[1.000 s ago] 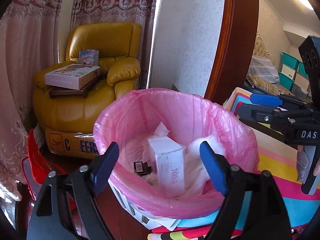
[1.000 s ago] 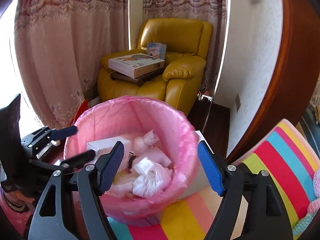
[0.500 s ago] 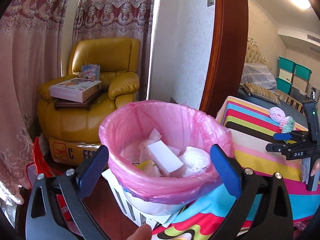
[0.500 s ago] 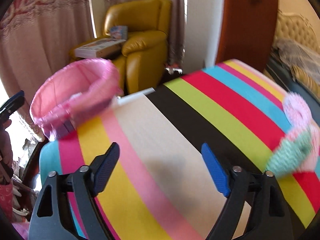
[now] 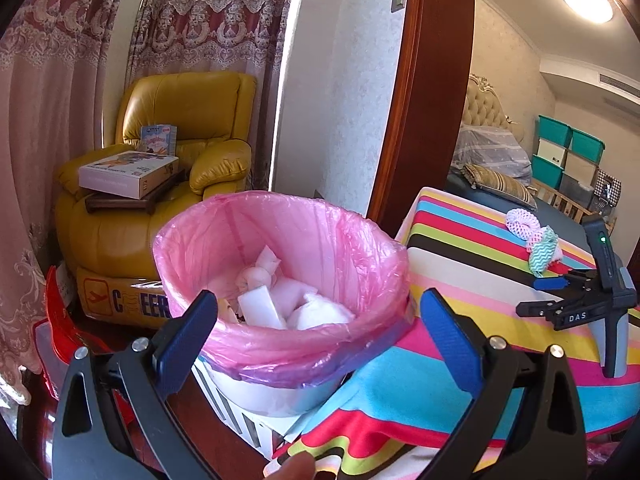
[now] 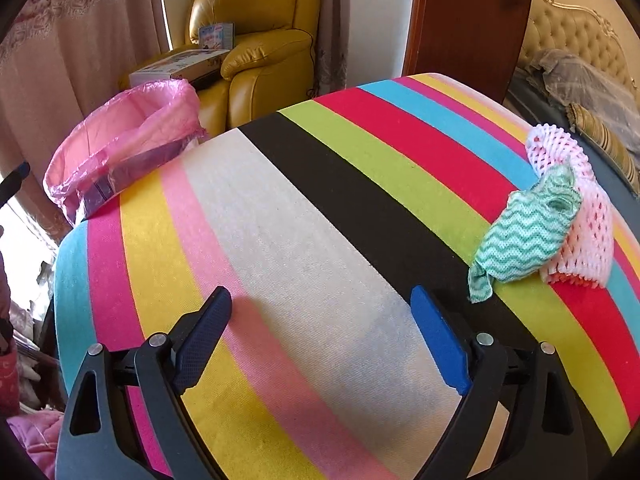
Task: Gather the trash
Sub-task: 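Return both tools to the bedspread toward the remaining items, then grasp the small white medicine box with the right tool while the left tool grasps the green cloth, then carry medicine box and green cloth over the wastebasket and open both tools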
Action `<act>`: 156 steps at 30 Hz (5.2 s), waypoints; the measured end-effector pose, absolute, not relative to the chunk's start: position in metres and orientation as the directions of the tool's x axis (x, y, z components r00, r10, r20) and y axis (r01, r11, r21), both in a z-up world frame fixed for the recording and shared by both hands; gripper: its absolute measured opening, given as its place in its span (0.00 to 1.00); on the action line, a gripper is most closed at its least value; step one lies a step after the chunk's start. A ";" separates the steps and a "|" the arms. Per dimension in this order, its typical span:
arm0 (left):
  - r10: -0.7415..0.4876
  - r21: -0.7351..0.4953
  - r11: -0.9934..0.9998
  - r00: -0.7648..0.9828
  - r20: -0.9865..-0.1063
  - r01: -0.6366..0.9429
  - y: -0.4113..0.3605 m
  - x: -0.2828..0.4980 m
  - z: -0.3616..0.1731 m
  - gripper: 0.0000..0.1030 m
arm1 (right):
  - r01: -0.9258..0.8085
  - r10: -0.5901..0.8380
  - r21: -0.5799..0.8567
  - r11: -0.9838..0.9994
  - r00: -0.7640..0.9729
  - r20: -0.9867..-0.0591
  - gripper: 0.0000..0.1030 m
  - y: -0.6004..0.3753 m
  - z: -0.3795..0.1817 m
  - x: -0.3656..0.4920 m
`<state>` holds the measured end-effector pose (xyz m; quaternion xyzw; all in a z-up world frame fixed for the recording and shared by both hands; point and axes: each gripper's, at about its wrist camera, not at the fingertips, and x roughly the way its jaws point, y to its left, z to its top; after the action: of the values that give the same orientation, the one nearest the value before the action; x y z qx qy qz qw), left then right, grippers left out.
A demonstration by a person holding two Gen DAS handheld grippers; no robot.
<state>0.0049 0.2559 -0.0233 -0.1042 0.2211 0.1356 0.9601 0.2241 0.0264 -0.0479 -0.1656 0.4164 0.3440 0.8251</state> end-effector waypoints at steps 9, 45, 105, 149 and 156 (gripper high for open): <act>0.126 -0.153 0.966 0.901 -0.414 -0.206 0.219 0.007 -0.004 0.95 | -0.706 0.427 0.009 0.708 0.419 -0.802 0.83 0.028 -0.048 0.223; 0.052 -0.050 0.995 0.852 -0.521 -0.092 0.151 0.043 -0.019 0.95 | -0.707 0.427 0.008 0.708 0.419 -0.801 0.83 0.021 -0.047 0.223; -0.081 -0.015 0.995 0.697 -0.713 0.100 -0.028 0.289 -0.047 0.82 | -0.073 0.163 0.152 0.986 0.633 -0.756 0.38 -0.245 -0.032 0.157; -0.206 -0.040 0.973 0.771 -0.602 0.228 0.044 0.119 -0.034 0.27 | -0.353 0.339 0.129 0.927 0.638 -0.691 0.33 -0.151 -0.021 0.136; -0.167 -0.029 0.982 0.792 -0.588 0.186 0.064 0.098 -0.035 0.27 | -0.440 0.371 0.083 0.894 0.624 -0.688 0.33 -0.119 -0.018 0.124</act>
<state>0.0981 0.0638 -0.0353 0.0153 0.3090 -0.0931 0.9464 0.1242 -0.1194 -0.0182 -0.0467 0.3703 0.2253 0.9000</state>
